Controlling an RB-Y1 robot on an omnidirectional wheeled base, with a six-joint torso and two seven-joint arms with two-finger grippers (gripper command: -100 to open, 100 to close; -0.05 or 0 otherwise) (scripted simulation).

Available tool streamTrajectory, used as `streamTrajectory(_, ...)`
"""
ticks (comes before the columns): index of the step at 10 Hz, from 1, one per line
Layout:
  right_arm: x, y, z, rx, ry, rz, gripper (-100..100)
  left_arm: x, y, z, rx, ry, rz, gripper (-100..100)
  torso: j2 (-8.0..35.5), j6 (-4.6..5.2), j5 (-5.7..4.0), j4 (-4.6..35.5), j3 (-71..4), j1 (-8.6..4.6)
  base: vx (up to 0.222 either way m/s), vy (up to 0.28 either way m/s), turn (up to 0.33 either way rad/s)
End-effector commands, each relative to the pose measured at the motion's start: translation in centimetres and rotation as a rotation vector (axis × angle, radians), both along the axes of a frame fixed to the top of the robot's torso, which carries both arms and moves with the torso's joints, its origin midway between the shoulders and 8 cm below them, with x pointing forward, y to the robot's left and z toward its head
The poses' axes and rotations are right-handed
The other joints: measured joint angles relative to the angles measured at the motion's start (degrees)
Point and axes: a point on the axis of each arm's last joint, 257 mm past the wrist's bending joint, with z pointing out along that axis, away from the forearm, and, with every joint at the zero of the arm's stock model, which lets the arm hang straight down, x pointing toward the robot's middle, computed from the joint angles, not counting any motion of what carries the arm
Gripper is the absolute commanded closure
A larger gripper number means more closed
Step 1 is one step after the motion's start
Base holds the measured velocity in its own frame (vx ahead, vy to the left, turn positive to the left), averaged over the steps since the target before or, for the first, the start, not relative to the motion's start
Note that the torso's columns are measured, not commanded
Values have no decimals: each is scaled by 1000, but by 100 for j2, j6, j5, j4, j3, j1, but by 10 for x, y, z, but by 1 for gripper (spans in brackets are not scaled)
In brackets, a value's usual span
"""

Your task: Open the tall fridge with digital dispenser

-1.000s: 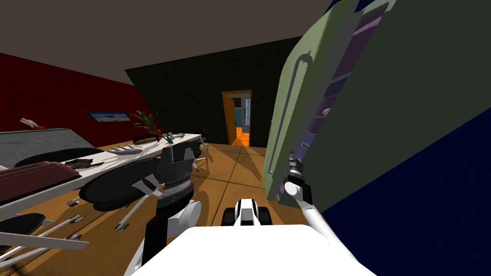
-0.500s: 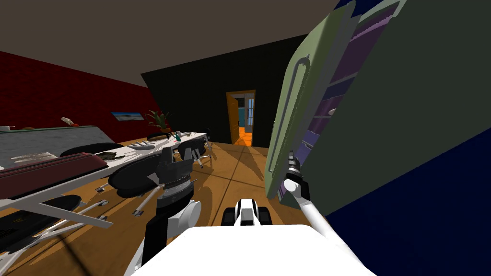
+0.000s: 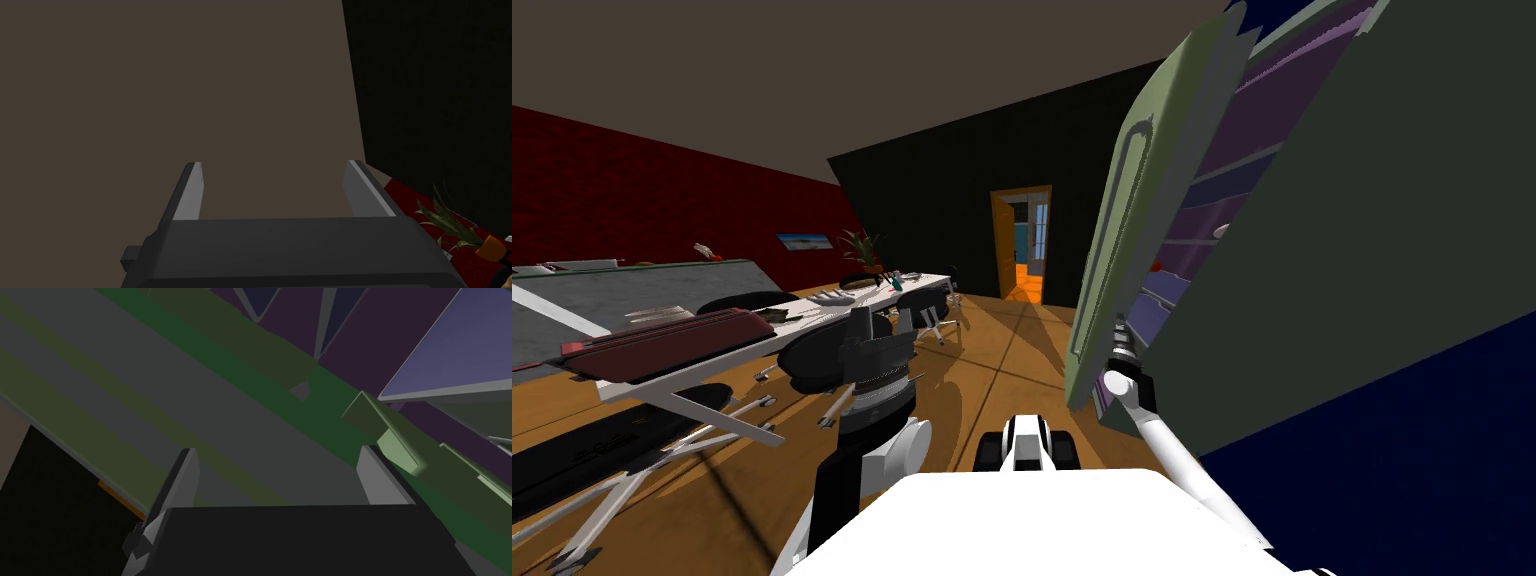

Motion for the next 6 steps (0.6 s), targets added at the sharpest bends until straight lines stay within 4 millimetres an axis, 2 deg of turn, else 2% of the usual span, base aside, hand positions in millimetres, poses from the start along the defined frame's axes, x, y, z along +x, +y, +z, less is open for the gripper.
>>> streamTrajectory(1, 12, -2, 14, -10, 0, 9, -100, 0, 0, 0, 0, 0, 0, 0, 1, -3, 19, 17, -2, 8, -2, 31, -73)
streamTrajectory(3, 18, -3, 21, -15, 0, 14, -100, 0, 0, 0, 0, 0, 0, 0, -16, -24, 47, 40, -19, 21, -3, 22, -34)
streamTrajectory(4, 14, 0, 7, -6, 23, 14, -100, 0, 0, 0, 0, 0, 0, 0, -29, -33, 59, 50, -30, 19, -25, 12, -23)
streamTrajectory(5, 8, -2, 9, -6, 0, 6, 100, 0, 0, 0, 0, 0, 0, 0, -12, -21, 41, 30, -16, 29, 2, -16, 81)
streamTrajectory(6, 4, -1, 5, -3, 0, 3, 100, 0, 0, 0, 0, 0, 0, 0, -3, -19, 24, 17, -5, 21, 19, -43, 82)
